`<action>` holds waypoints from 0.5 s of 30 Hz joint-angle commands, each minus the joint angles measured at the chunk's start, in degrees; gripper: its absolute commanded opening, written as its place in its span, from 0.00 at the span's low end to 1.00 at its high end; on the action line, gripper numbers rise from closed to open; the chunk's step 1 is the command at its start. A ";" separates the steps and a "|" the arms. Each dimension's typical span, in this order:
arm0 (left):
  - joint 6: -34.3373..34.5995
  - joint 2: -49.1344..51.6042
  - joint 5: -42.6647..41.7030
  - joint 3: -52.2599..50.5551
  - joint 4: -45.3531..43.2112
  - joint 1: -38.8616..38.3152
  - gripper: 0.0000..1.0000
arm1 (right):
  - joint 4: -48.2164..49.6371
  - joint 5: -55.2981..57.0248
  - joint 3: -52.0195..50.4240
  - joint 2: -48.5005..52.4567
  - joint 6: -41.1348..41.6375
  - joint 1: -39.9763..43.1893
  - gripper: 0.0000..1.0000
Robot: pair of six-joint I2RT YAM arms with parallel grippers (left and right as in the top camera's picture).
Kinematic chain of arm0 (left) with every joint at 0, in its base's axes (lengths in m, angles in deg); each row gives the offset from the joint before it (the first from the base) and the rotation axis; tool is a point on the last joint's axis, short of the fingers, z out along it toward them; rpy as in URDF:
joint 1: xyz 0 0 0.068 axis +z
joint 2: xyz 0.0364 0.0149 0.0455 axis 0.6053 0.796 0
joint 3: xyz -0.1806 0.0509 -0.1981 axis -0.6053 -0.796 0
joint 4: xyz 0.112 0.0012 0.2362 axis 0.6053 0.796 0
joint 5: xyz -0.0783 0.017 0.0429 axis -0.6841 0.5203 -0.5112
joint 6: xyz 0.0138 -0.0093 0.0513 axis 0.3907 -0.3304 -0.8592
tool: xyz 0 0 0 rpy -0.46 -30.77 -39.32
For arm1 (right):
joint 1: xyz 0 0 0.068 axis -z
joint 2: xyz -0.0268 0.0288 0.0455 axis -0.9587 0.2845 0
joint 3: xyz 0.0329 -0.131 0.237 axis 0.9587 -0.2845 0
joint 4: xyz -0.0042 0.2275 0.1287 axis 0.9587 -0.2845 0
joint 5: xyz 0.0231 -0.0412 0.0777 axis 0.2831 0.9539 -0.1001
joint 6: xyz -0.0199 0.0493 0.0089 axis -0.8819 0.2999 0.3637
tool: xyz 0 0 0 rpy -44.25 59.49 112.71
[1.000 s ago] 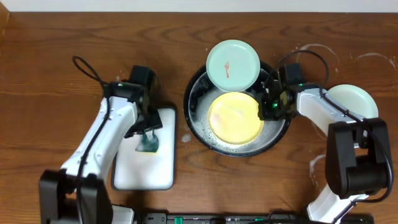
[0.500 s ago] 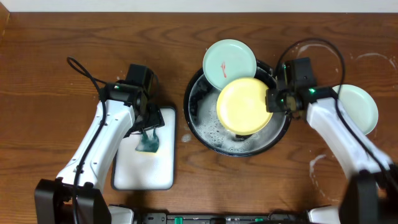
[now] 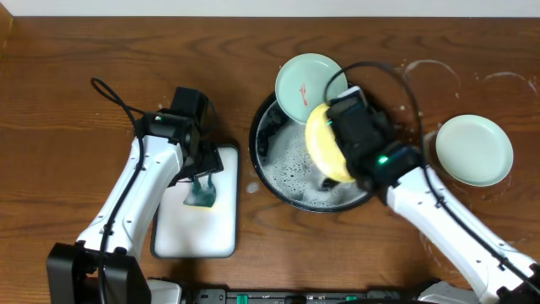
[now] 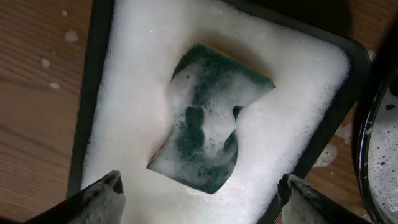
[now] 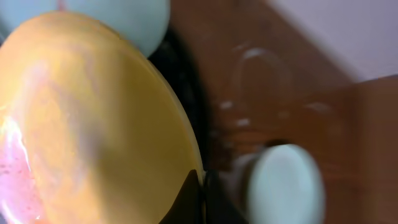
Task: Clean dirty plates on tray and stack at the side
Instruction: 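Lift the yellow plate with the right gripper out of the basin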
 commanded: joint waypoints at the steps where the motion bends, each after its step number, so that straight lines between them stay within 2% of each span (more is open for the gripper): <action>1: -0.33 -0.20 0.24 0.85 0.35 0.20 0.80 | 0.39 18.99 0.42 -1.64 -4.61 -4.70 0.01; 8: -0.33 -0.20 0.24 0.85 0.35 0.20 0.80 | 2.23 28.72 0.42 -1.64 -8.83 -12.94 0.01; 15: -0.33 -0.20 0.24 0.85 0.35 0.20 0.80 | 2.64 31.85 0.42 -1.64 -11.30 -16.04 0.01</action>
